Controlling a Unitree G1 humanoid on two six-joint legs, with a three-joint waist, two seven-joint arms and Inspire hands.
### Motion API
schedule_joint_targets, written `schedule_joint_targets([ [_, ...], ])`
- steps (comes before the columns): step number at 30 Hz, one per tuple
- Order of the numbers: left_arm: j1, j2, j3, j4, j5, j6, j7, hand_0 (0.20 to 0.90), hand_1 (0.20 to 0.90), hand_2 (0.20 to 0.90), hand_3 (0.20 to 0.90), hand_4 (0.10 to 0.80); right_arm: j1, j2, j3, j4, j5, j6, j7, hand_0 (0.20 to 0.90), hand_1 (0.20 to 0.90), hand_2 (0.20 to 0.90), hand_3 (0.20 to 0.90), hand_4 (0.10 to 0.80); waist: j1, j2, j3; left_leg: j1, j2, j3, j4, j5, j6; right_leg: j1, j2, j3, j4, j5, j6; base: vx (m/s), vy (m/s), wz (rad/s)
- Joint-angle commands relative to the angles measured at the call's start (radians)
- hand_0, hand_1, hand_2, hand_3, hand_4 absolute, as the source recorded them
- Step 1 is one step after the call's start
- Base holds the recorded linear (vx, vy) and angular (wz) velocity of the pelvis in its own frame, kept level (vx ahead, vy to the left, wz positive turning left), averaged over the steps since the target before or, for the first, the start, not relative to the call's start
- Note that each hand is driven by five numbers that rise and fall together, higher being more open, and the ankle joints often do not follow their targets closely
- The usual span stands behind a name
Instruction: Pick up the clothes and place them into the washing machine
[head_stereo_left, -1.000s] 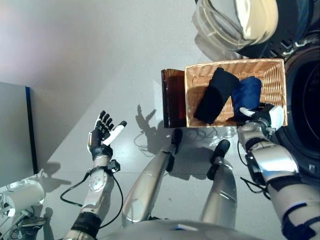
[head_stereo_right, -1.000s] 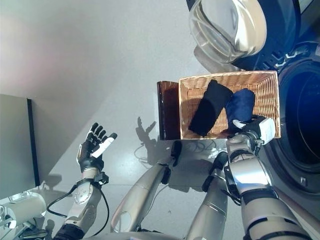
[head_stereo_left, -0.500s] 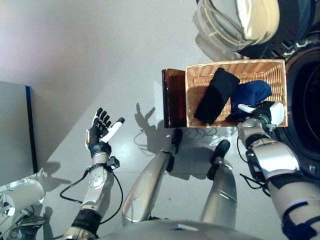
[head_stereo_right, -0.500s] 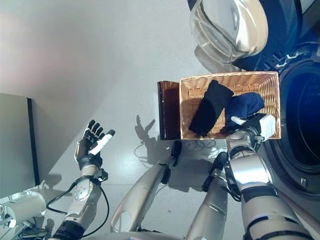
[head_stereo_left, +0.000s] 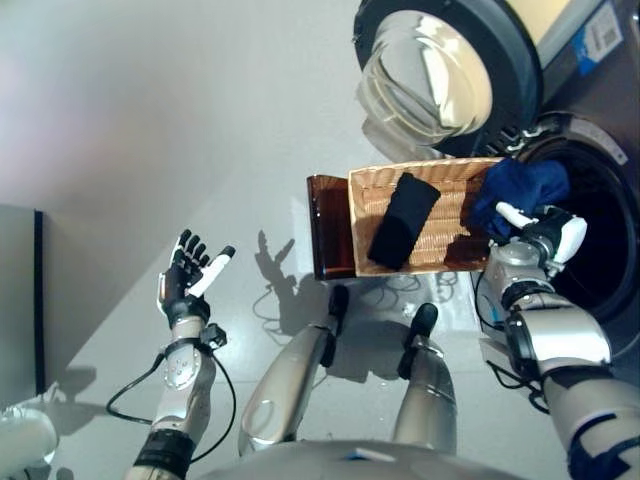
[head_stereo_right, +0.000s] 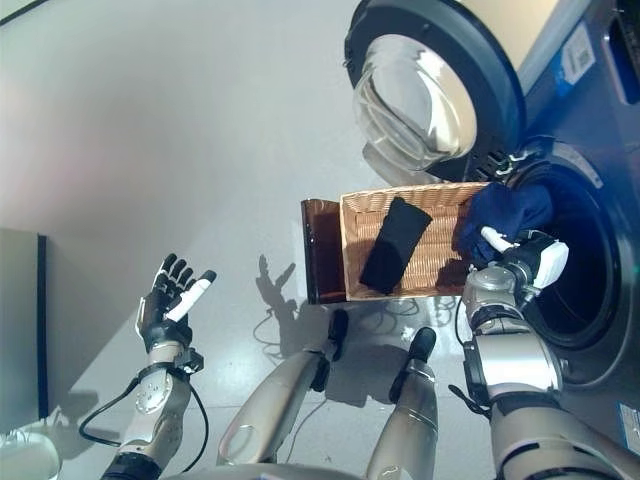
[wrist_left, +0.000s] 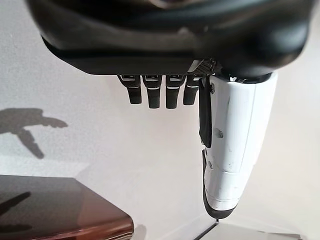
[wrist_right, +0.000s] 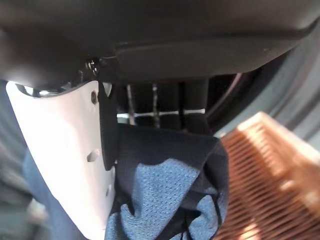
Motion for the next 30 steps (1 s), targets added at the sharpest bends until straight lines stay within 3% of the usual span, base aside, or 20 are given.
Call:
schedule_joint_targets([
  [1,0.037,0.028,0.068,-0.036,-0.017,-0.076,-0.023,0.9,0.9,0.9,0.9,0.8,0.017,-0.012,-0.046,-0.029,0.183,-0.158,-0.018,0.2,0.2,0.2,0.2,0.3,0.009,0.032,-0.02,-0.034,0.023,-0.022,-0.054,0.008,-0.096,0.057,0.046,-0.019,0.047,-0.126,-0.069,-0.014,-0.003,-0.24],
  [5,0.045,0.013,0.051,-0.029,-0.035,-0.082,-0.047,0.9,0.9,0.9,0.9,0.8,0.07,0.078,-0.154,-0.132,0.41,-0.297,0.043,0.2,0.2,0.2,0.2,0.3,-0.004,0.055,-0.019,-0.035,0.028,-0.016,-0.047,0.002,-0.092,0.049,0.051,-0.01,0.054,-0.134,-0.071,-0.013,0.0,-0.19],
  [6,0.046,0.015,0.051,-0.028,-0.036,-0.082,-0.048,0.9,0.9,0.9,0.9,0.8,0.075,0.079,-0.155,-0.134,0.413,-0.299,0.046,0.2,0.2,0.2,0.2,0.3,-0.004,0.054,-0.02,-0.034,0.027,-0.016,-0.047,0.002,-0.092,0.049,0.05,-0.009,0.055,-0.135,-0.071,-0.009,-0.005,-0.14],
  [7,0.052,-0.004,0.038,-0.022,-0.046,-0.089,-0.05,0.9,0.9,0.9,0.9,0.8,0.129,0.158,-0.22,-0.252,0.519,-0.394,0.091,0.2,0.2,0.2,0.2,0.3,-0.016,0.068,-0.014,-0.038,0.028,-0.015,-0.039,-0.001,-0.089,0.043,0.052,-0.003,0.063,-0.14,-0.072,-0.001,0.003,-0.12],
  [8,0.057,-0.008,0.029,-0.018,-0.047,-0.09,-0.05,0.9,0.9,0.9,0.9,0.8,0.144,0.181,-0.249,-0.275,0.551,-0.432,0.092,0.2,0.2,0.2,0.2,0.3,-0.021,0.075,-0.014,-0.037,0.026,-0.014,-0.031,-0.007,-0.088,0.042,0.053,0.0,0.072,-0.148,-0.072,0.001,0.005,-0.1],
  [13,0.068,-0.004,0.016,-0.019,-0.059,-0.105,-0.052,0.9,0.9,0.9,0.9,0.8,0.106,0.169,-0.318,-0.313,0.55,-0.495,0.019,0.2,0.2,0.2,0.2,0.3,-0.018,0.101,-0.014,-0.059,0.025,-0.013,0.021,-0.028,-0.078,0.024,0.054,0.012,0.114,-0.169,-0.077,-0.005,-0.011,-0.11],
  [17,0.07,0.017,0.015,-0.027,-0.042,-0.108,-0.049,0.9,0.9,0.9,0.9,0.8,0.04,0.073,-0.343,-0.304,0.494,-0.487,-0.049,0.2,0.2,0.2,0.2,0.3,-0.014,0.118,-0.015,-0.074,0.02,-0.024,0.057,-0.064,-0.079,0.007,0.056,0.032,0.15,-0.2,-0.075,0.059,-0.025,-0.07],
  [19,0.08,0.045,0.025,-0.036,-0.028,-0.113,-0.049,0.9,0.9,0.9,0.9,0.8,-0.054,-0.06,-0.309,-0.28,0.446,-0.459,-0.078,0.2,0.2,0.2,0.2,0.3,-0.002,0.123,-0.015,-0.096,0.024,-0.027,0.083,-0.074,-0.075,-0.02,0.065,0.045,0.165,-0.2,-0.079,-0.024,-0.034,-0.09],
  [20,0.077,0.04,0.024,-0.038,-0.028,-0.112,-0.048,0.9,0.9,0.9,0.9,0.8,-0.066,-0.069,-0.304,-0.27,0.447,-0.457,-0.079,0.2,0.2,0.2,0.2,0.3,0.001,0.127,-0.014,-0.1,0.026,-0.024,0.086,-0.076,-0.075,-0.025,0.067,0.048,0.166,-0.2,-0.08,-0.007,-0.048,-0.18],
  [24,0.087,0.072,0.017,-0.047,-0.013,-0.112,-0.047,0.9,0.9,0.9,0.9,0.8,-0.224,-0.292,-0.201,-0.248,0.392,-0.417,-0.101,0.2,0.2,0.2,0.2,0.3,0.015,0.113,-0.02,-0.113,0.036,-0.038,0.106,-0.087,-0.079,-0.055,0.078,0.058,0.189,-0.213,-0.085,-0.019,-0.052,-0.2],
  [25,0.091,0.076,0.013,-0.059,-0.016,-0.112,-0.049,0.9,0.9,0.9,0.9,0.8,-0.288,-0.35,-0.151,-0.242,0.372,-0.404,-0.112,0.2,0.2,0.2,0.2,0.3,0.019,0.119,-0.016,-0.123,0.044,-0.027,0.097,-0.056,-0.079,-0.078,0.08,0.052,0.194,-0.191,-0.093,0.008,-0.027,-0.09],
  [30,0.116,0.097,0.016,-0.073,-0.011,-0.108,-0.04,0.9,0.9,0.9,0.9,0.8,-0.465,-0.498,0.03,-0.275,0.26,-0.343,-0.15,0.2,0.2,0.2,0.2,0.3,0.022,0.091,-0.024,-0.123,0.047,-0.042,0.097,-0.082,-0.087,-0.104,0.097,0.075,0.221,-0.223,-0.094,0.025,-0.011,-0.06],
])
